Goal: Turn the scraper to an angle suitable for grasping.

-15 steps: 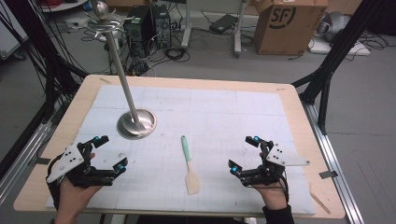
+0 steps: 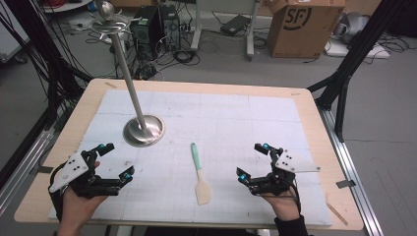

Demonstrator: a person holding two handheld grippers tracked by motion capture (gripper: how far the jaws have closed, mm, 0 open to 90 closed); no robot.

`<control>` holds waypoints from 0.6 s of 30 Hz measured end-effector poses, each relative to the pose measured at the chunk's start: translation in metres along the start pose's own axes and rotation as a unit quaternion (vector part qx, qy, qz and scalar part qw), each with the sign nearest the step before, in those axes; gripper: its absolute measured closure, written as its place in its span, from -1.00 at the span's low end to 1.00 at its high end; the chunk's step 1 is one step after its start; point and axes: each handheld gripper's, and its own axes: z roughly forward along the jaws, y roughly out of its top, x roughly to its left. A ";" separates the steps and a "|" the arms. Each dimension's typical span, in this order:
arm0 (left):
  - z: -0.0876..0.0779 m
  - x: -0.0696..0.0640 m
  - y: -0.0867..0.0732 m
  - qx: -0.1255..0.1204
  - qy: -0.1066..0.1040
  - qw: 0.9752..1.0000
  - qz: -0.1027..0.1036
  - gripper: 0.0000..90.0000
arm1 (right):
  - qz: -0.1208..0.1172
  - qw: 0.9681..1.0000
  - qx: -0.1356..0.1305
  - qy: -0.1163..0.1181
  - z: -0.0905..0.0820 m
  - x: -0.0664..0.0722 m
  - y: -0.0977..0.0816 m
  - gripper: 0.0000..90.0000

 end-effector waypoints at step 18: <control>0.001 -0.002 -0.002 0.002 -0.005 1.000 0.000 -0.96 | 0.013 0.996 0.066 0.062 0.037 0.026 -0.004 0.77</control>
